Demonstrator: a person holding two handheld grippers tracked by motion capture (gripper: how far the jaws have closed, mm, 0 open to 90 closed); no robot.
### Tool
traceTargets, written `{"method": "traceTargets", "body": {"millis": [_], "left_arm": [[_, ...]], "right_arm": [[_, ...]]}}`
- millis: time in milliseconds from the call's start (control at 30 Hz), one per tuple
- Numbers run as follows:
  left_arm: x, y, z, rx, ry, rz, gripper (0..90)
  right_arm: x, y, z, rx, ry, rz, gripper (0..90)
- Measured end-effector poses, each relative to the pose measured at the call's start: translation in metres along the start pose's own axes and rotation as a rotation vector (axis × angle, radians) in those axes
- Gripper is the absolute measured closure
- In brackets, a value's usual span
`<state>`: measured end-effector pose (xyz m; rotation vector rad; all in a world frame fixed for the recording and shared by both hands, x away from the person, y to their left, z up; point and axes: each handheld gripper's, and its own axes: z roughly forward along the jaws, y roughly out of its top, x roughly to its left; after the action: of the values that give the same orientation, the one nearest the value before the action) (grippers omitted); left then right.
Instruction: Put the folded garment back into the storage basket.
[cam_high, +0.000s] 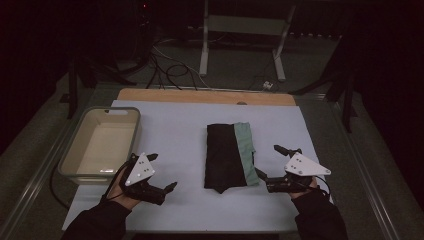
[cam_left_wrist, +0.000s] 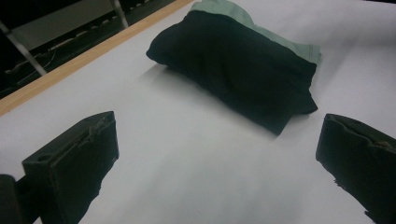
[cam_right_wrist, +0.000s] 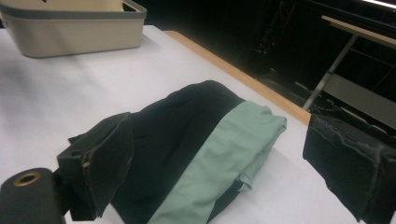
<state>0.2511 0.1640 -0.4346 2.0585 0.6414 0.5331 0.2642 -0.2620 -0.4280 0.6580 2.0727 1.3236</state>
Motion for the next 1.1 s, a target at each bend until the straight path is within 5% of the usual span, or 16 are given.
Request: {"method": "traceTargets", "body": {"millis": [1100], "left_arm": [[0.004,0.039,0.069,0.045,-0.028,-0.02,0.1]], "right_arm": [[-0.031,0.007,0.054,0.053,-0.041,0.035,9.1]]}}
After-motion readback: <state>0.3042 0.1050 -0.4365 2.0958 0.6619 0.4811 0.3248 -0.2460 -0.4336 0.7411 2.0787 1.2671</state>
